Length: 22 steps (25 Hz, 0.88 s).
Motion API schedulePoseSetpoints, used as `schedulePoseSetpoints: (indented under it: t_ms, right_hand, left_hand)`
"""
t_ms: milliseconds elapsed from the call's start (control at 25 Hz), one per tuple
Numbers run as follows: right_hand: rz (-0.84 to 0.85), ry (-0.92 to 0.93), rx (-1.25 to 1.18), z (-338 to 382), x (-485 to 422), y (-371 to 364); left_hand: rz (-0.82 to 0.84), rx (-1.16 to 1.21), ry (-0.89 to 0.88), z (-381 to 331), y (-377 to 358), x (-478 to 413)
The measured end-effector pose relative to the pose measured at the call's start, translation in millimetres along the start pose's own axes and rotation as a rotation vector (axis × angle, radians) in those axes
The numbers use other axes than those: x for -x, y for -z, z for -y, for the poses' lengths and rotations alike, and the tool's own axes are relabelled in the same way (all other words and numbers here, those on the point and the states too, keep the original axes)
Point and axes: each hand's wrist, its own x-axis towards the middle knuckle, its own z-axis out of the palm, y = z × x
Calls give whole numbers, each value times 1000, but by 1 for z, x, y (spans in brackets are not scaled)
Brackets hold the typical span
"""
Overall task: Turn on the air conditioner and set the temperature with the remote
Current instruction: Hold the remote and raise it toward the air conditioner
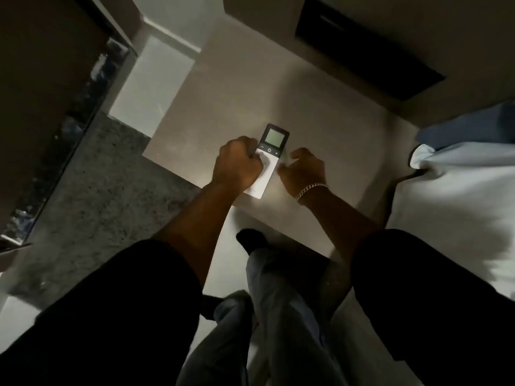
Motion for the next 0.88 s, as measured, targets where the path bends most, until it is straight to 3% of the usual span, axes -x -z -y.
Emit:
schedulePoseSetpoints:
  t_ms: [120,240,480,600,880]
  right_hand:
    - [-4,-144,-192,-6,-12,-30]
    - [-46,-178,-264,-2,-12,-50]
    - [23,50,-73,7,-8,-58]
    - [75,79,-172,27,12,-60]
    - [158,456,-339,167,119,-54]
  left_hand:
    - [49,48,87,5,-25,-4]
    - [-25,211,261,6,-29,-2]
    - [-57,556,641,31,-6,-2]
    - [-106,649,636,40,18,9]
    - [-519,824,469,18,167,77]
